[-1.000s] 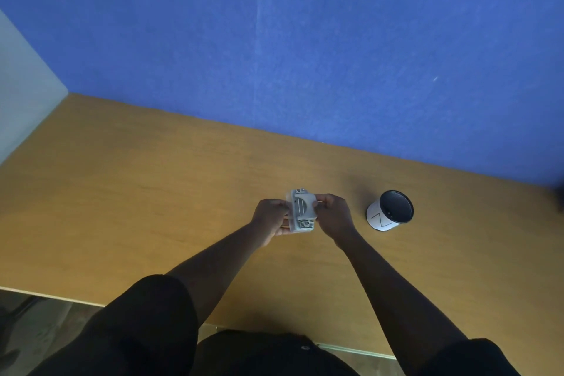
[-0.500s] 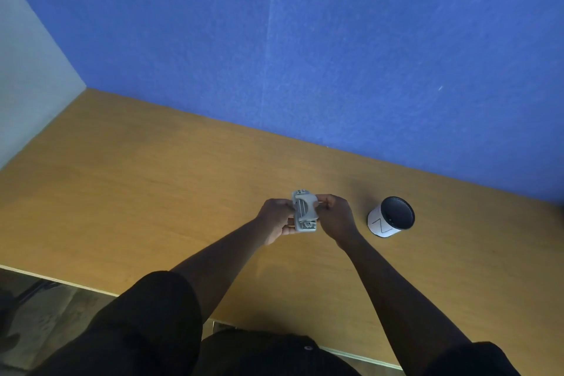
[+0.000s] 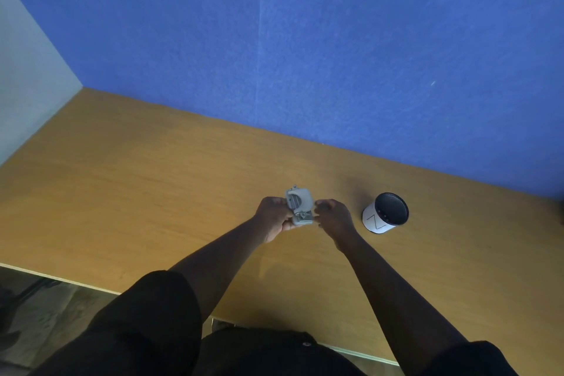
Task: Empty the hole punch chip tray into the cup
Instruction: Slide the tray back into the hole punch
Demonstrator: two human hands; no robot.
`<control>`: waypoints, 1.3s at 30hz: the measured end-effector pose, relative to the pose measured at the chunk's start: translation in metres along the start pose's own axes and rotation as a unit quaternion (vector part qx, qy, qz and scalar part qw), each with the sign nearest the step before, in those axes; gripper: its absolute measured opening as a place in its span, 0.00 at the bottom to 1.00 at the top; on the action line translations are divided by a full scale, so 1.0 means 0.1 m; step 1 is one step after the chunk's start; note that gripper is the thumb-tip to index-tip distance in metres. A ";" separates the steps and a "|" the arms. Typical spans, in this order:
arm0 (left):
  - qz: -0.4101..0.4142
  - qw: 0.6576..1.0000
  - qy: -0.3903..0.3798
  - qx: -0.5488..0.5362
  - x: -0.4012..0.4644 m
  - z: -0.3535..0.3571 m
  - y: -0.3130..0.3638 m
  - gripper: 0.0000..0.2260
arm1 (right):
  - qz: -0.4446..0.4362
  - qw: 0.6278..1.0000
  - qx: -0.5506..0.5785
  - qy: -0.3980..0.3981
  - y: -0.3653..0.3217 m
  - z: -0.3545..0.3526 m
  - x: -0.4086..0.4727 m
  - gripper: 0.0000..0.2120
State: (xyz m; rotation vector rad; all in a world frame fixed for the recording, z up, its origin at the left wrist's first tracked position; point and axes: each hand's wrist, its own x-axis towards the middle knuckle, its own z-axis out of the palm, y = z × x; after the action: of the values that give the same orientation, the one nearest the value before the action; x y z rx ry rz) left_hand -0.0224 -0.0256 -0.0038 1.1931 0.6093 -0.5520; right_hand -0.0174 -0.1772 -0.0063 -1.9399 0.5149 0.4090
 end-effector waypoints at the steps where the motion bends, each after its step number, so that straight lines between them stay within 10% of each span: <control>1: 0.001 1.000 0.003 -0.013 0.00 0.01 -0.01 0.09 | 0.024 1.000 0.006 -0.015 0.02 -0.01 -0.01 0.07; 10: -0.012 0.997 0.002 -0.073 0.02 0.02 -0.07 0.11 | 0.052 0.994 0.063 -0.073 0.04 -0.08 -0.08 0.07; 39: 0.069 0.995 -0.038 -0.062 -0.03 -0.17 0.05 0.09 | -0.248 0.964 -0.083 -0.050 -0.30 -0.02 -0.07 0.10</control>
State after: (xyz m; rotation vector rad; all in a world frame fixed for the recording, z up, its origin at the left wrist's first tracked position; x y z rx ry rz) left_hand -0.0240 -0.0079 -0.0026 1.0836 0.4862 -0.4346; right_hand -0.0076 -0.1672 0.0210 -2.1104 -0.0827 0.2292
